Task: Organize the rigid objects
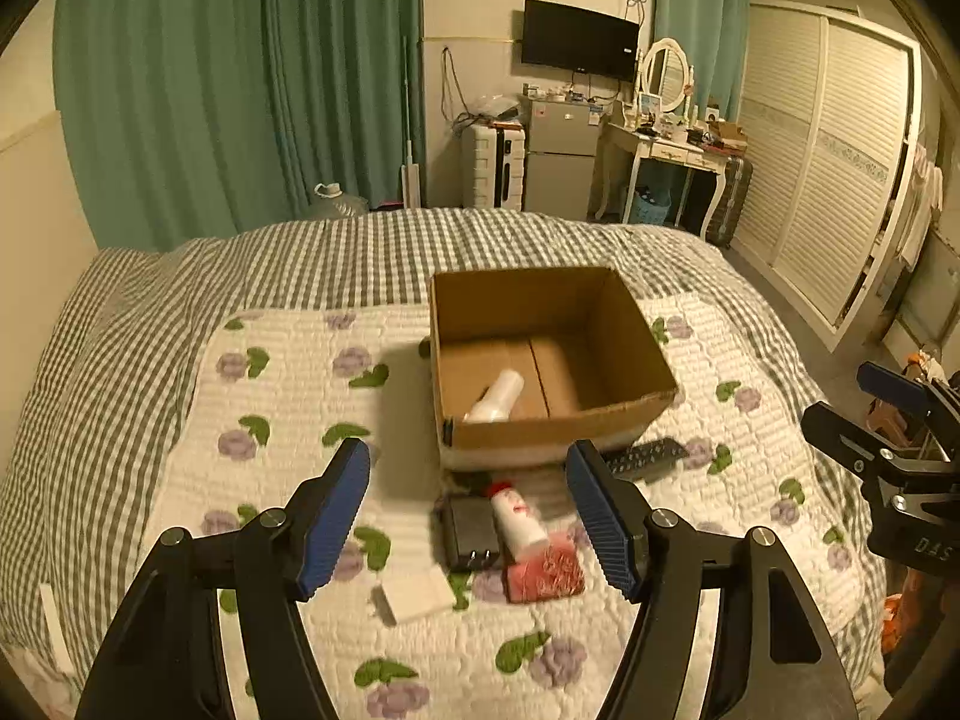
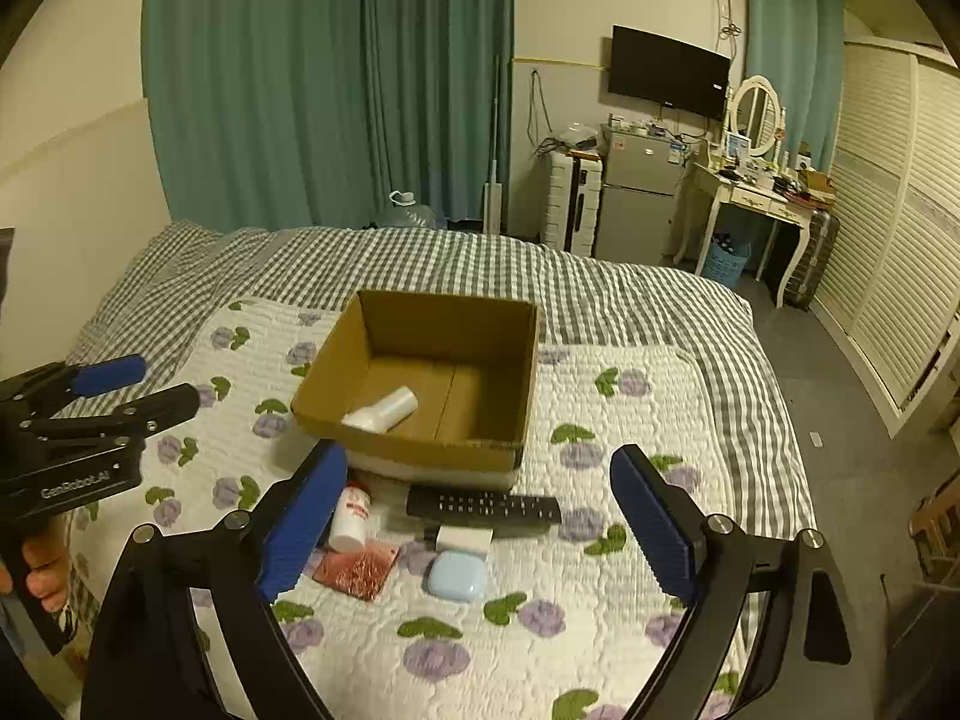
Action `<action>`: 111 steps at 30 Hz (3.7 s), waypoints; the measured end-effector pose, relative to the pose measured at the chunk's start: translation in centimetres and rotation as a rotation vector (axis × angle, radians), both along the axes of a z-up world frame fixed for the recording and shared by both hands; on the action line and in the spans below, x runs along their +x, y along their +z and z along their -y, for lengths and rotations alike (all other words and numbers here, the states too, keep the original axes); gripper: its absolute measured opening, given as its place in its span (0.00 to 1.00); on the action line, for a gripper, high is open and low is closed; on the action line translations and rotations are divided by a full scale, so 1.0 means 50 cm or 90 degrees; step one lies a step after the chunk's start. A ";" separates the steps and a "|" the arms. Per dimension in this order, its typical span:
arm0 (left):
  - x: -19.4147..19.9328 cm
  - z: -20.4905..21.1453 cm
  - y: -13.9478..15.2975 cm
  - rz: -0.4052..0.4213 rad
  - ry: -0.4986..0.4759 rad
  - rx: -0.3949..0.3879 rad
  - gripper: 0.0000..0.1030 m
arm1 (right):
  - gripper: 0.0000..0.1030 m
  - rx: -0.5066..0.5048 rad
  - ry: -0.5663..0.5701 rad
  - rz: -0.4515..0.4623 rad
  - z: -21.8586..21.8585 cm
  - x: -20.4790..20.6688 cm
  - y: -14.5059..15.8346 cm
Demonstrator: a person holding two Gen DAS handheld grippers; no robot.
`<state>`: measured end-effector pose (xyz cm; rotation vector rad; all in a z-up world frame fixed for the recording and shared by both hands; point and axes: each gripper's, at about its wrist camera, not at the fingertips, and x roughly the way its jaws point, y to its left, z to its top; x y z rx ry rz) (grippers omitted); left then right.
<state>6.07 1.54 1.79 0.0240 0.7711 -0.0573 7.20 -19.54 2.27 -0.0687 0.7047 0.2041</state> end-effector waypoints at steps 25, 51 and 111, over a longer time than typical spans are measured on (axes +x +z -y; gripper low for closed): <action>0.050 -0.073 -0.347 -0.208 0.058 -0.004 0.69 | 0.74 -0.020 -0.004 -0.237 -0.049 0.087 -0.380; 0.070 -0.081 -0.387 -0.268 0.057 0.009 0.64 | 0.48 0.026 -0.004 -0.268 -0.013 0.080 -0.420; 0.434 0.076 -0.195 -0.101 -0.061 0.017 0.67 | 0.78 0.077 0.023 -0.101 -0.019 0.465 -0.182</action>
